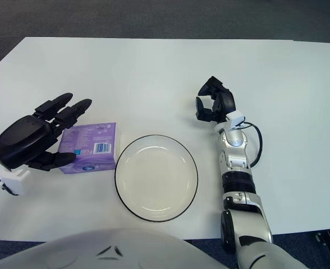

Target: Put the tissue paper into the plate.

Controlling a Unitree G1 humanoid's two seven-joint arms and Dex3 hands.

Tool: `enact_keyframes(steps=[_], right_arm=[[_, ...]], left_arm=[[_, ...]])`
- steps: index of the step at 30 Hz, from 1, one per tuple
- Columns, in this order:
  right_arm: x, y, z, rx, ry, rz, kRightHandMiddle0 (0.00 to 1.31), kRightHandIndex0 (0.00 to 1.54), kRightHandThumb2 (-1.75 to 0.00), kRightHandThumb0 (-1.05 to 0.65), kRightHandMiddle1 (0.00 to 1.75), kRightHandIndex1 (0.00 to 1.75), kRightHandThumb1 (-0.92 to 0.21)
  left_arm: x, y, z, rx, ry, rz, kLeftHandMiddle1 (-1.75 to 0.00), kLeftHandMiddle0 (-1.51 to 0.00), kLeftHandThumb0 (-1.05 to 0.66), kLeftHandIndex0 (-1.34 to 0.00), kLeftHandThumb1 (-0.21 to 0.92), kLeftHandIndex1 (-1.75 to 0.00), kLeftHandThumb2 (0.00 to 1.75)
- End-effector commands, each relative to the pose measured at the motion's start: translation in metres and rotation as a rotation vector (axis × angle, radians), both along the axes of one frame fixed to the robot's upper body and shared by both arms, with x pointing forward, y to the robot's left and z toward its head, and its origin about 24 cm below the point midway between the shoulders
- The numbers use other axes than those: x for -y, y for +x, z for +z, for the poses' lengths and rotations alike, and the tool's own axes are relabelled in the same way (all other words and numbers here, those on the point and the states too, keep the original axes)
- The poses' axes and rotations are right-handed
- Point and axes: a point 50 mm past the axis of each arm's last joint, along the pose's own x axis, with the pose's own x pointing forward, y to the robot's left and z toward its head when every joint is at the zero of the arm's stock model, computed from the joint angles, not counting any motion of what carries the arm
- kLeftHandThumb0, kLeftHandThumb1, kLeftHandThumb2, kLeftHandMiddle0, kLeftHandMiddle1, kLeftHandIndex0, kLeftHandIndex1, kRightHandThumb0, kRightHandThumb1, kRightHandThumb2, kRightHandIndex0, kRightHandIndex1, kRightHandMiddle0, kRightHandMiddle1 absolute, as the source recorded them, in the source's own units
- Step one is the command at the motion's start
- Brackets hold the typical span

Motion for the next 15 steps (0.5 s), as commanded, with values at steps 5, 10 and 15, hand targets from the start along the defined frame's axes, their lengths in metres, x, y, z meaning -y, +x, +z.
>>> enact_keyframes(steps=[5, 10, 15], right_arm=[[-0.003, -0.04, -0.072, -0.253, 0.069, -0.04, 0.54, 1.29, -1.2, -0.45, 1.75, 1.75, -0.41], [-0.003, -0.04, -0.072, -0.253, 0.069, -0.041, 0.55, 1.29, -1.21, -0.45, 1.75, 1.75, -0.4], [-0.002, -0.04, -0.072, -0.256, 0.069, -0.042, 0.55, 1.29, -1.21, -0.45, 1.75, 1.75, -0.4]], left_arm=[[0.009, 0.007, -0.003, -0.003, 0.041, -0.017, 0.0, 0.0, -1.05, 0.0, 0.92, 0.0, 0.73], [0.014, 0.009, -0.006, -0.027, 0.032, -0.02, 0.0, 0.0, -1.05, 0.0, 0.92, 0.0, 0.68], [0.021, 0.011, -0.011, -0.045, 0.028, -0.028, 0.0, 0.0, -1.05, 0.0, 0.92, 0.0, 0.71]])
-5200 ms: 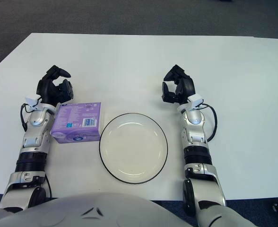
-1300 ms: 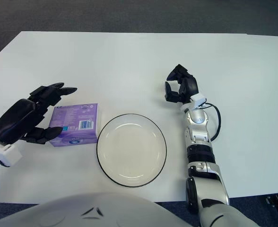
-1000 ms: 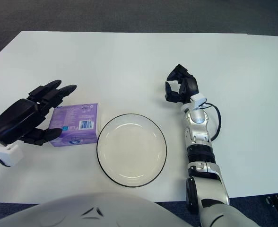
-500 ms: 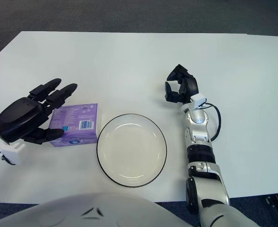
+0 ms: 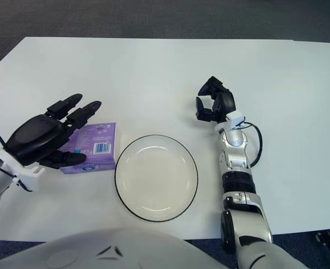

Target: Put the tissue paper into the plate.

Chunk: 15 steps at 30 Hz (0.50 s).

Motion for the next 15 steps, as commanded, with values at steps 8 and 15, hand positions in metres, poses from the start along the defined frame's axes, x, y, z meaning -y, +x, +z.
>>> enact_keyframes(steps=[8, 15], right_arm=[[-0.002, -0.04, -0.072, -0.253, 0.073, -0.04, 0.55, 1.3, -1.21, -0.45, 1.75, 1.75, -0.4], [-0.003, -0.041, -0.072, -0.249, 0.078, -0.042, 0.55, 1.3, -1.22, -0.45, 1.75, 1.75, -0.4]], left_arm=[[0.021, 0.003, 0.003, -0.059, -0.05, -0.02, 0.0, 0.0, -1.05, 0.0, 0.92, 0.0, 0.8], [0.025, 0.003, 0.001, -0.113, -0.06, -0.026, 0.0, 0.0, -1.05, 0.0, 0.92, 0.0, 0.88]])
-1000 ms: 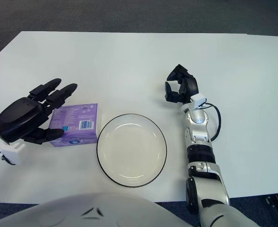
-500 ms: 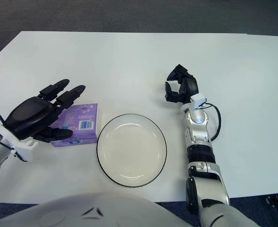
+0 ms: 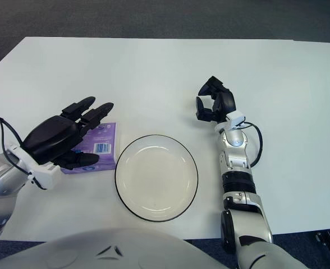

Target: Put the tissue paper into the plate.

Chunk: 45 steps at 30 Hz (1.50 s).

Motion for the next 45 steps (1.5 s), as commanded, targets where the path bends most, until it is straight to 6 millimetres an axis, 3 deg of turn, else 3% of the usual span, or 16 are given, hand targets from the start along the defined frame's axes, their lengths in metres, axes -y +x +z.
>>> enact_keyframes(steps=[1, 16, 21, 45], right_arm=[[-0.003, -0.04, -0.072, -0.249, 0.081, -0.041, 0.55, 1.3, -1.22, -0.45, 1.75, 1.75, -0.4], [-0.003, -0.04, -0.071, -0.245, 0.084, -0.042, 0.55, 1.3, -1.22, -0.45, 1.75, 1.75, -0.4], [-0.003, -0.04, -0.071, -0.247, 0.089, -0.042, 0.55, 1.3, -1.22, -0.45, 1.75, 1.75, -0.4], [-0.001, -0.043, -0.069, -0.246, 0.089, -0.044, 0.55, 1.3, -1.21, -0.45, 1.75, 1.75, -0.4]], left_arm=[[0.005, 0.0, 0.001, -0.038, 0.002, -0.018, 0.0, 0.0, -1.05, 0.0, 0.92, 0.0, 0.88], [0.009, 0.001, -0.009, -0.142, -0.016, -0.027, 0.0, -0.01, -1.05, 0.0, 0.92, 0.0, 0.92], [0.002, 0.014, -0.029, -0.188, 0.029, 0.009, -0.02, -0.04, -1.05, 0.0, 0.92, 0.0, 0.93], [-0.008, 0.029, -0.048, -0.22, 0.172, 0.058, -0.02, -0.08, -1.05, 0.0, 0.92, -0.13, 0.94]])
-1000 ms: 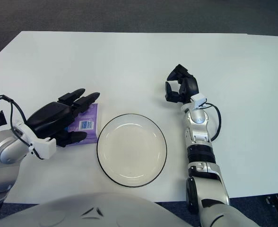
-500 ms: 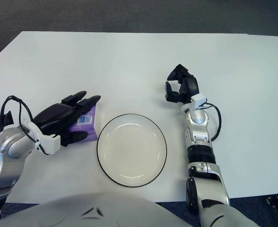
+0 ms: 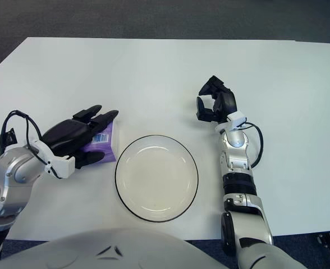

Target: Put the tissue paper into the plate.

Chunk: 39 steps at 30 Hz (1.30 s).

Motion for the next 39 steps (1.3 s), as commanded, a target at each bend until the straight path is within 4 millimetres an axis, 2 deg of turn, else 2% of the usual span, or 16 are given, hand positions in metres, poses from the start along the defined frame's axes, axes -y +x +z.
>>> enact_keyframes(steps=[1, 7, 13, 16, 17, 19, 20, 22, 23, 24, 27, 28, 30, 35, 39], right_arm=[[-0.002, -0.04, -0.073, -0.265, 0.09, -0.044, 0.55, 1.3, -1.21, -0.45, 1.75, 1.75, -0.4], [-0.002, -0.04, -0.072, -0.264, 0.093, -0.043, 0.55, 1.31, -1.21, -0.45, 1.75, 1.75, -0.4], [-0.002, -0.041, -0.072, -0.264, 0.091, -0.042, 0.55, 1.31, -1.21, -0.45, 1.75, 1.75, -0.4], [-0.001, -0.041, -0.072, -0.267, 0.09, -0.044, 0.55, 1.31, -1.21, -0.45, 1.75, 1.75, -0.4], [-0.001, -0.04, -0.072, -0.267, 0.09, -0.044, 0.55, 1.31, -1.21, -0.45, 1.75, 1.75, -0.4], [-0.001, -0.04, -0.072, -0.268, 0.091, -0.045, 0.55, 1.31, -1.21, -0.45, 1.75, 1.75, -0.4], [-0.001, -0.04, -0.072, -0.269, 0.092, -0.045, 0.55, 1.31, -1.21, -0.45, 1.75, 1.75, -0.4], [-0.001, -0.04, -0.073, -0.27, 0.094, -0.045, 0.55, 1.31, -1.21, -0.45, 1.75, 1.75, -0.4], [-0.001, -0.04, -0.073, -0.269, 0.094, -0.045, 0.55, 1.31, -1.21, -0.45, 1.75, 1.75, -0.4], [-0.001, -0.04, -0.073, -0.269, 0.094, -0.044, 0.55, 1.31, -1.21, -0.45, 1.75, 1.75, -0.4], [-0.001, -0.04, -0.073, -0.268, 0.092, -0.042, 0.55, 1.31, -1.21, -0.45, 1.75, 1.75, -0.4], [-0.001, -0.041, -0.072, -0.268, 0.09, -0.041, 0.55, 1.31, -1.21, -0.45, 1.75, 1.75, -0.4], [-0.001, -0.041, -0.073, -0.269, 0.089, -0.041, 0.55, 1.31, -1.21, -0.45, 1.75, 1.75, -0.4], [-0.001, -0.041, -0.073, -0.271, 0.092, -0.042, 0.54, 1.31, -1.21, -0.45, 1.75, 1.75, -0.4], [0.0, -0.041, -0.073, -0.273, 0.09, -0.042, 0.54, 1.31, -1.21, -0.45, 1.75, 1.75, -0.41]], left_arm=[[-0.012, 0.008, -0.022, -0.089, 0.1, 0.046, -0.02, -0.08, -1.05, 0.0, 0.92, -0.13, 0.94], [-0.016, 0.015, -0.024, -0.058, 0.135, 0.043, -0.02, -0.09, -1.05, 0.0, 0.92, -0.19, 0.93], [-0.017, 0.026, -0.026, -0.007, 0.13, 0.031, -0.06, -0.18, -1.05, 0.0, 0.92, -0.43, 0.83], [-0.018, 0.035, -0.032, 0.022, 0.11, 0.03, -0.57, -0.14, -1.0, 0.0, 0.92, -0.66, 0.68], [-0.019, 0.037, -0.033, 0.028, 0.102, 0.029, -0.84, -0.12, -0.97, 0.0, 0.92, -0.74, 0.59], [-0.02, 0.04, -0.035, 0.036, 0.086, 0.027, -1.11, -0.1, -0.91, 0.0, 0.92, -0.83, 0.47], [-0.02, 0.041, -0.035, 0.04, 0.079, 0.025, -1.27, -0.16, -0.82, 0.0, 0.85, -0.97, 0.48], [-0.022, 0.045, -0.037, 0.046, 0.052, 0.024, -1.43, -0.21, -0.71, 0.0, 0.72, -1.17, 0.58], [-0.023, 0.049, -0.038, 0.051, 0.031, 0.029, -1.51, -0.23, -0.62, 0.0, 0.62, -1.34, 0.7], [-0.024, 0.051, -0.038, 0.055, 0.016, 0.032, -1.55, -0.32, -0.26, 0.0, 0.61, -1.48, 0.76], [-0.028, 0.059, -0.04, 0.07, -0.022, 0.053, -1.62, -0.44, 0.18, -0.05, 0.56, -1.66, 0.9], [-0.034, 0.067, -0.041, 0.08, -0.048, 0.08, -1.63, -0.48, 0.15, -0.11, 0.51, -1.68, 0.98], [-0.04, 0.075, -0.043, 0.093, -0.077, 0.109, -1.67, -0.61, 0.06, -0.31, 0.34, -1.72, 1.24], [-0.042, 0.085, -0.043, 0.171, -0.148, 0.147, -1.68, -0.72, 0.01, -0.45, 0.2, -1.74, 1.43], [-0.041, 0.094, -0.039, 0.256, -0.192, 0.151, -1.7, -0.75, 0.0, -0.5, 0.15, -1.74, 1.5]])
